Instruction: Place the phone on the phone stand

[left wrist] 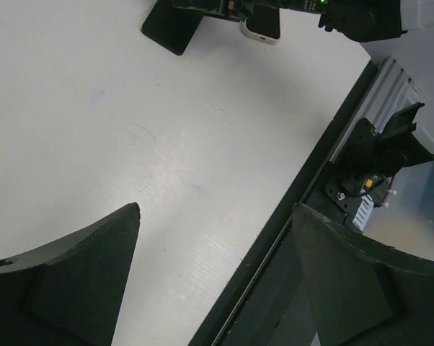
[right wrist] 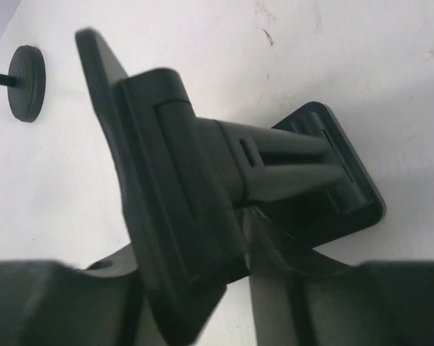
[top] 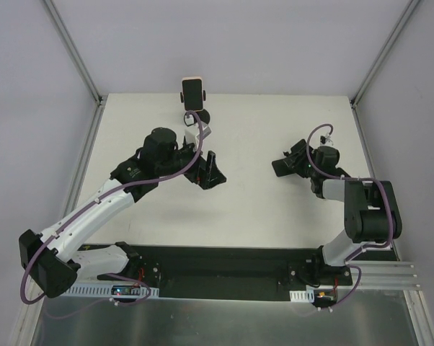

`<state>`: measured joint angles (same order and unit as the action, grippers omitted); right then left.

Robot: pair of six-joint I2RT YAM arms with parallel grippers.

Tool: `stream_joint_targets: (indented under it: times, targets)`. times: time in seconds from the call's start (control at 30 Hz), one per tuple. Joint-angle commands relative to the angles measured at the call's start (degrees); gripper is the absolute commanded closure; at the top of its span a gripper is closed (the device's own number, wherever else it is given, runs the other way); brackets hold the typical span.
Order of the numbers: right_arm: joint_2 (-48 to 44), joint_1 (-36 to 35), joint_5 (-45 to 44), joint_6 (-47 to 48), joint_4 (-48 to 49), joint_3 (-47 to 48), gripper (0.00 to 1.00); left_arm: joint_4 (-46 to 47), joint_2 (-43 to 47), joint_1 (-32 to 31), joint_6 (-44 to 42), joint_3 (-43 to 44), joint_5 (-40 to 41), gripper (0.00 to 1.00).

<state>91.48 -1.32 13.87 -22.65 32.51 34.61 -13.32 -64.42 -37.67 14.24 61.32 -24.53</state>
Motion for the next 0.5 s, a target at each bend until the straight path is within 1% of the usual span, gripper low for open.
stream_joint_targets:
  times: [0.0,0.03,0.07,0.1,0.13,0.2,0.23,0.27,0.3,0.33,0.37,0.4,0.43,0.47]
  targets:
    - [1.2,-0.3,2.9,2.0,12.8,-1.1,0.66,0.9,-0.3,-0.8,-0.4,-0.8,2.9,0.16]
    - [1.0,-0.5,4.8,2.5,13.4,-1.8,0.73,0.8,-0.1,-1.3,-0.6,-0.8,3.7,0.16]
    - [0.9,-0.6,6.5,3.0,15.6,-2.5,0.76,0.9,0.4,-1.7,-0.9,-0.9,4.5,0.16]
    - [0.1,-0.9,8.0,3.5,15.6,-2.7,0.79,0.9,0.7,-2.7,-1.5,-1.0,5.8,0.16]
    - [-0.3,-1.7,11.2,3.9,15.1,-2.8,0.87,0.8,0.9,-3.3,-1.9,-0.9,6.2,0.16]
    - [-2.1,-3.2,15.1,6.7,14.3,-3.1,0.92,0.3,1.2,-4.3,-2.2,-0.8,7.0,0.16]
    - [-2.7,-5.5,19.3,8.1,13.8,-3.1,0.97,0.1,1.2,-5.0,-2.4,-0.5,6.8,0.16]
    - [-3.3,-6.8,21.5,10.9,11.5,-2.9,0.99,-0.1,1.1,-5.2,-2.4,-0.3,6.8,0.16]
    - [-4.3,-8.2,24.0,12.6,10.0,-2.1,1.00,-0.5,1.1,-5.3,-2.2,0.2,6.8,0.17]
    - [-4.6,-10.9,28.8,14.4,7.9,-1.1,0.99,-0.7,1.0,-5.6,-2.1,0.4,6.8,0.18]
    - [-5.0,-12.3,31.1,16.0,2.8,-0.4,0.99,-1.1,0.7,-5.7,-2.2,0.6,6.8,0.18]
    - [-5.3,-13.5,33.2,19.4,0.4,0.2,0.99,-1.3,0.6,-5.8,-2.2,0.7,6.8,0.18]
    - [-5.4,-15.8,35.9,20.9,-4.3,1.6,1.00,-1.4,0.6,-5.9,-2.2,0.9,7.3,0.18]
    - [-5.5,-16.9,36.9,22.3,-6.2,2.1,1.00,-1.8,0.7,-6.1,-2.4,1.0,7.5,0.19]
